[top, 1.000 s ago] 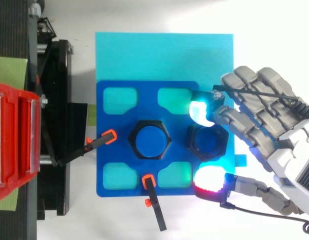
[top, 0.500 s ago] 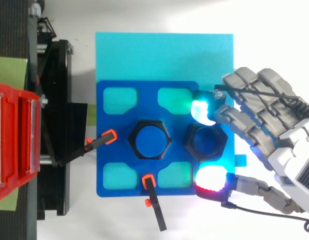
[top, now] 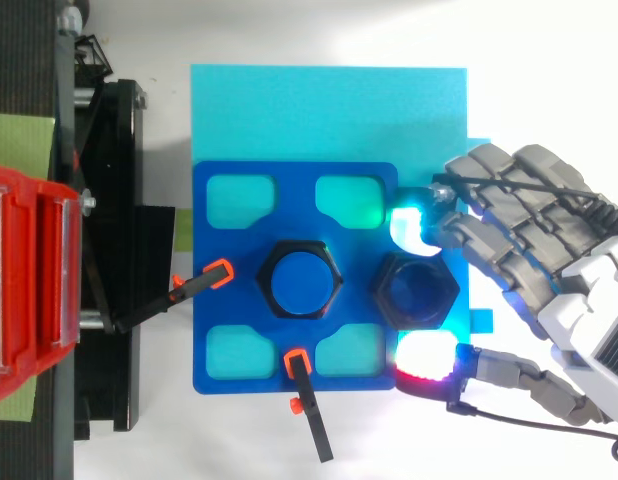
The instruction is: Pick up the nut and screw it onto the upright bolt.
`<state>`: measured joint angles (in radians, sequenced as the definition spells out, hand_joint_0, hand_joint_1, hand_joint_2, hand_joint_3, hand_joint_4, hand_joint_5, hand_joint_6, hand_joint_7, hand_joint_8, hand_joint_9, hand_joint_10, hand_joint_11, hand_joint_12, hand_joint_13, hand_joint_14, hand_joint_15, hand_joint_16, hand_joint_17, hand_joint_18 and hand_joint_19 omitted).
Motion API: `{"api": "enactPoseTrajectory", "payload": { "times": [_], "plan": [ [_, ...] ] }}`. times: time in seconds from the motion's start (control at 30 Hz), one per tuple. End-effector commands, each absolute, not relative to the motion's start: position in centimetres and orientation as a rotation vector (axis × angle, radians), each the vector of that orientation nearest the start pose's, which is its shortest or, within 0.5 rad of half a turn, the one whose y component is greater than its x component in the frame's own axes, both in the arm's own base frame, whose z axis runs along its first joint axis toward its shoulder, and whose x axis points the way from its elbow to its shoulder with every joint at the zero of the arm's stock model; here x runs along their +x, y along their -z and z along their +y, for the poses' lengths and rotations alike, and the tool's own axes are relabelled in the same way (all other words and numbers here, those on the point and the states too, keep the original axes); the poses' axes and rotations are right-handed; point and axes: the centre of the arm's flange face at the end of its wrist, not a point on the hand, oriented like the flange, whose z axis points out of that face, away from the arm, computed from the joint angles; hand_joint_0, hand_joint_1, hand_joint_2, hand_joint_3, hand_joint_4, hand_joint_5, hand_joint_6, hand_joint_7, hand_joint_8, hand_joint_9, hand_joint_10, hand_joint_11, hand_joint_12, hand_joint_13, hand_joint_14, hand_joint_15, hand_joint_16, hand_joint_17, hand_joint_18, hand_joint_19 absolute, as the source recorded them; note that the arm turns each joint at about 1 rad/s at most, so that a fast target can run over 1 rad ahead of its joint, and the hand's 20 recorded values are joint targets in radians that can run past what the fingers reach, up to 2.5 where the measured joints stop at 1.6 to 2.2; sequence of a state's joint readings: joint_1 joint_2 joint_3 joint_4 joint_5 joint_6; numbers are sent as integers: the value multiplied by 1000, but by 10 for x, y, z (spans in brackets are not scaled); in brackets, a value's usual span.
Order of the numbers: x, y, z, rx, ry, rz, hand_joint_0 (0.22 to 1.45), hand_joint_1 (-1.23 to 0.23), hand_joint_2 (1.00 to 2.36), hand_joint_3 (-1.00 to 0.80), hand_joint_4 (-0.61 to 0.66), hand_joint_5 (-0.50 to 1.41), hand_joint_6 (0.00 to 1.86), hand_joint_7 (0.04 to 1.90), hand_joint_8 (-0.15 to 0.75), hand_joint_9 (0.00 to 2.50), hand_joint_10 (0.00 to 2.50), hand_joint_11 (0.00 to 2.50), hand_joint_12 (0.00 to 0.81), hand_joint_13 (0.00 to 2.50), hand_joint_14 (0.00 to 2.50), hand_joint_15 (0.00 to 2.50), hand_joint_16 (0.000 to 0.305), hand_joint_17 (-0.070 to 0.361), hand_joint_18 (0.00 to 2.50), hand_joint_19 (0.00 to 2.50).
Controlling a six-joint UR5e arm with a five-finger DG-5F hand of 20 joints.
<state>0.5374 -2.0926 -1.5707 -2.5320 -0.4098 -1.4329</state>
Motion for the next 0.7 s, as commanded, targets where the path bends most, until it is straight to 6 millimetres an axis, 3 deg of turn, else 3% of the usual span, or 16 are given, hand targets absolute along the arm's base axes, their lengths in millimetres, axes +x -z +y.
{"api": "enactPoseTrajectory", "payload": {
  "times": [0.0, 0.27, 0.67],
  "plan": [
    [631, -240, 114, 633, 324, 1409, 536, -638, 1000, -500, 318, -164, 504, 978, 325, 535, 3, 89, 378, 486, 0, 25, 49, 111, 448, 145],
    [631, -241, 114, 633, 320, 1407, 556, -648, 1000, -500, 290, -145, 504, 1117, 322, 615, 6, 142, 372, 561, 0, 61, 47, 106, 509, 173],
    [623, -297, 104, 648, 290, 1407, 565, -648, 1000, -500, 284, -139, 503, 1136, 327, 642, 7, 176, 373, 595, 5, 87, 46, 104, 529, 191]
  ]
}}
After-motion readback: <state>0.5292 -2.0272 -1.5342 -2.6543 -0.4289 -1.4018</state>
